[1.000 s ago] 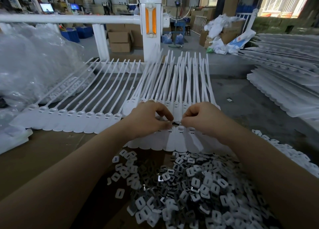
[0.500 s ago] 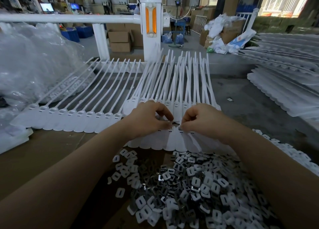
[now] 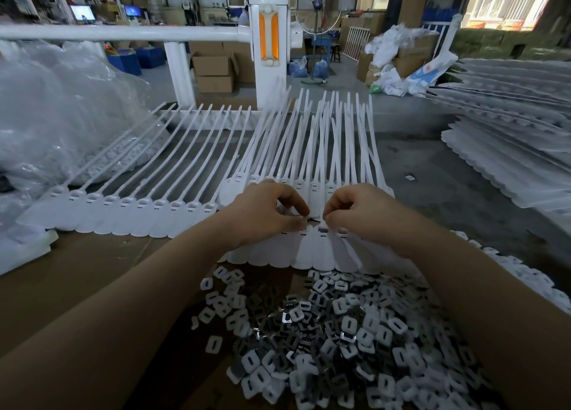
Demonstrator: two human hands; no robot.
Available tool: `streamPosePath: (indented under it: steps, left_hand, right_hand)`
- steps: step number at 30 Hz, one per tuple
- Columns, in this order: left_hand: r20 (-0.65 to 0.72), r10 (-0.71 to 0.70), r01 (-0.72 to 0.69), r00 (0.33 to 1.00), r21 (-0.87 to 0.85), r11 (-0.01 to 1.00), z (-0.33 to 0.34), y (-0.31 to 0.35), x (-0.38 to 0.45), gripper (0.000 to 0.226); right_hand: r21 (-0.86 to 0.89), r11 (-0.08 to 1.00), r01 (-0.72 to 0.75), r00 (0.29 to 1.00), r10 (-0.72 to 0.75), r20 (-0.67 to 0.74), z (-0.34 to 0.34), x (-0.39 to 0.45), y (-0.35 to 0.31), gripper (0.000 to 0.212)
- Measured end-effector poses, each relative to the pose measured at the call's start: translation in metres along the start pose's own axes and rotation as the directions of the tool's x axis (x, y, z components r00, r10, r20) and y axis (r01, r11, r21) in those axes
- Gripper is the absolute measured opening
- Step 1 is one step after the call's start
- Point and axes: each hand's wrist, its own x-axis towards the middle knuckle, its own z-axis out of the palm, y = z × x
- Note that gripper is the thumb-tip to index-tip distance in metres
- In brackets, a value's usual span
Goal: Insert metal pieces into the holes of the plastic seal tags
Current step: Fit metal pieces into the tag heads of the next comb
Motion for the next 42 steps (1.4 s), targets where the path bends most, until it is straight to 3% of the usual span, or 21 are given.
streamPosePath:
  steps: [4,8,13,16,26,32,38,42]
  left_hand:
    - [0.010,0.010,-0.010,1.000,-0.011,1.000,0.000,0.001,-0.001,0.011]
    - [0.015,0.038,-0.038,0.999,-0.026,0.999,-0.002,-0.001,-0.001,0.007]
    - [-0.004,0.032,-0.032,0.999,0.000,0.999,-0.002,-0.001,0.000,0.007]
    - [-0.007,0.041,-0.041,0.999,-0.002,0.999,-0.002,0.000,0.000,0.004]
    - [-0.024,0.045,-0.045,0.999,-0.005,0.999,-0.001,-0.001,0.001,0.005]
    - [-0.026,0.047,-0.047,0.999,0.001,0.999,0.000,-0.002,0.002,0.004]
    - [-0.024,0.055,-0.055,0.998,0.007,0.998,0.001,-0.005,0.003,0.004]
    - [-0.020,0.048,-0.048,0.999,0.010,0.999,0.001,-0.005,0.004,0.006]
  right_hand:
    - [0.019,0.989,0.145,0.989,-0.144,-0.016,0.000,-0.002,-0.003,0.014]
    - [0.076,0.899,0.431,0.871,-0.436,0.227,0.006,-0.015,-0.022,0.007]
    - [0.102,0.823,0.559,0.708,-0.537,0.458,0.022,-0.027,-0.039,0.019]
    - [0.083,0.803,0.591,0.668,-0.544,0.508,0.025,-0.030,-0.042,0.026]
    - [0.032,0.802,0.596,0.682,-0.527,0.508,0.028,-0.028,-0.042,0.014]
    - [0.027,0.828,0.560,0.709,-0.496,0.500,0.028,-0.028,-0.042,0.024]
    - [-0.014,0.828,0.560,0.728,-0.484,0.486,0.029,-0.030,-0.043,0.013]
    - [-0.021,0.836,0.548,0.739,-0.473,0.479,0.029,-0.030,-0.043,0.028]
